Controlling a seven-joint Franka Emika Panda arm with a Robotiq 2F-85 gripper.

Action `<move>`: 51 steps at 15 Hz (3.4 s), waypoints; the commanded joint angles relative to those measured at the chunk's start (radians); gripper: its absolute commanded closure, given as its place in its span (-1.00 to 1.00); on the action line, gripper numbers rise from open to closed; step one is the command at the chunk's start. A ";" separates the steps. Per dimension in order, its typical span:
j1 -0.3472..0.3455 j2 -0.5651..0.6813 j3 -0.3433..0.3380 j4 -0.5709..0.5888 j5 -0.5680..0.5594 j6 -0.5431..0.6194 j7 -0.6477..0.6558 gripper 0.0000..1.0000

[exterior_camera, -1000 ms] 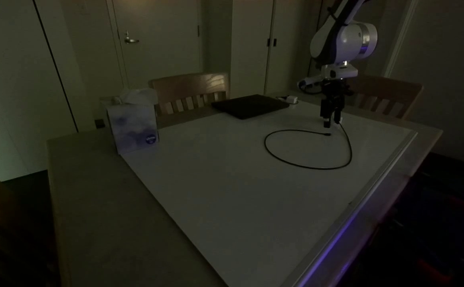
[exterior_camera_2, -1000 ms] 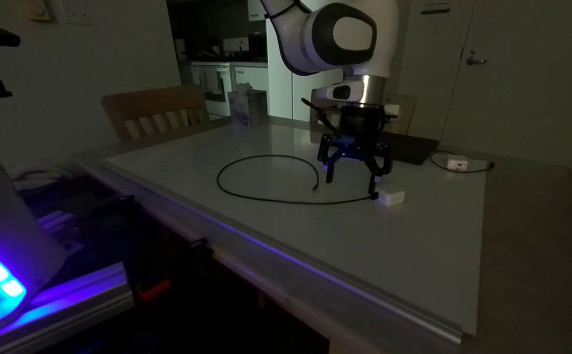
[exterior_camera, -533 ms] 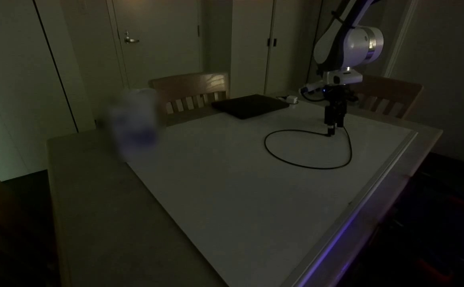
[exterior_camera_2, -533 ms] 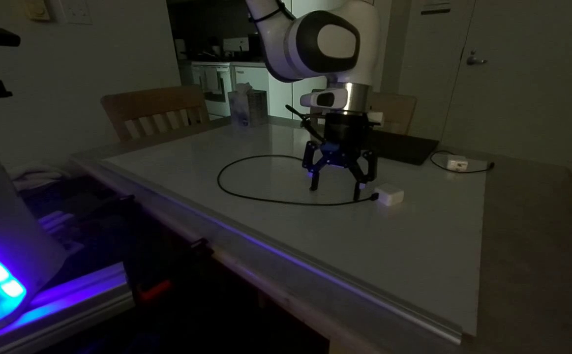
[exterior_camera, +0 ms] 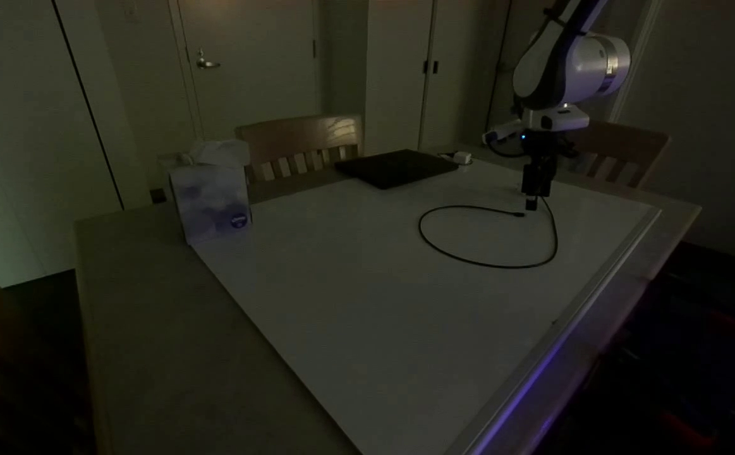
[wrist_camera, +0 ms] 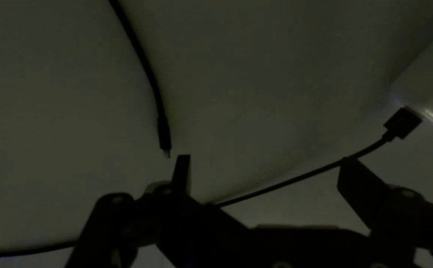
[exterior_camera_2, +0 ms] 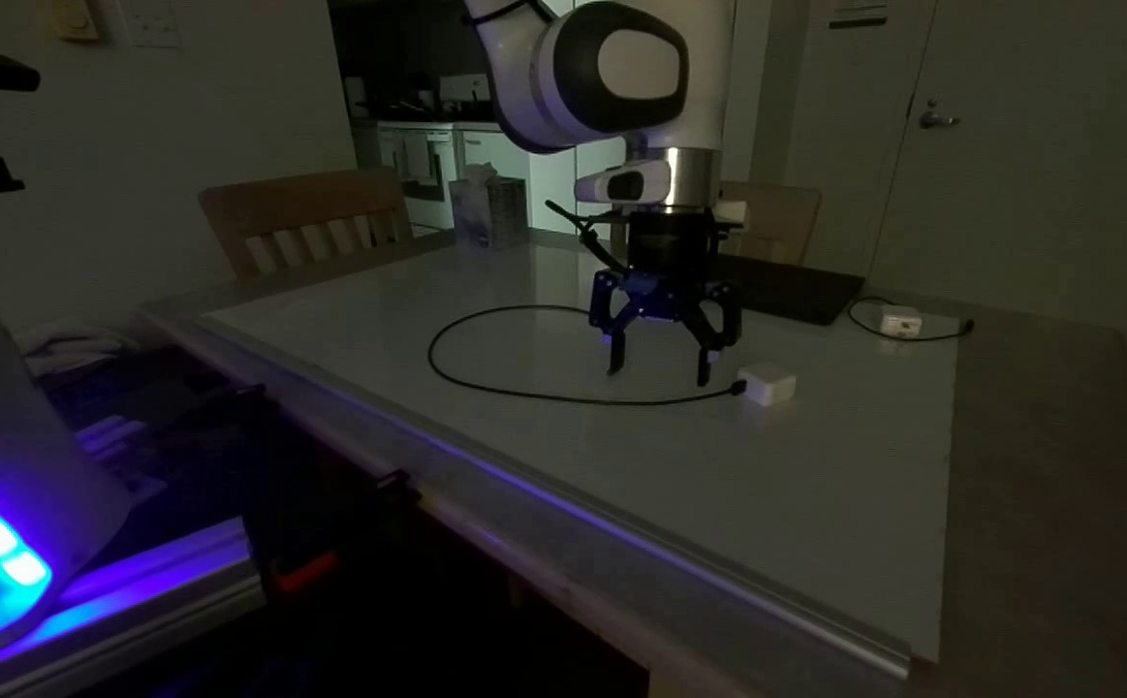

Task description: Straighten the cable

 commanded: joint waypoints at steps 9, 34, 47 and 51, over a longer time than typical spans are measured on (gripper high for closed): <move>-0.039 -0.097 0.067 -0.042 -0.080 -0.127 -0.077 -1.00; -0.080 0.011 0.162 0.023 0.038 -0.024 -0.115 0.33; -0.080 -0.027 0.185 0.010 0.010 -0.015 -0.267 0.97; -0.052 -0.017 0.176 0.020 0.012 -0.029 -0.318 0.97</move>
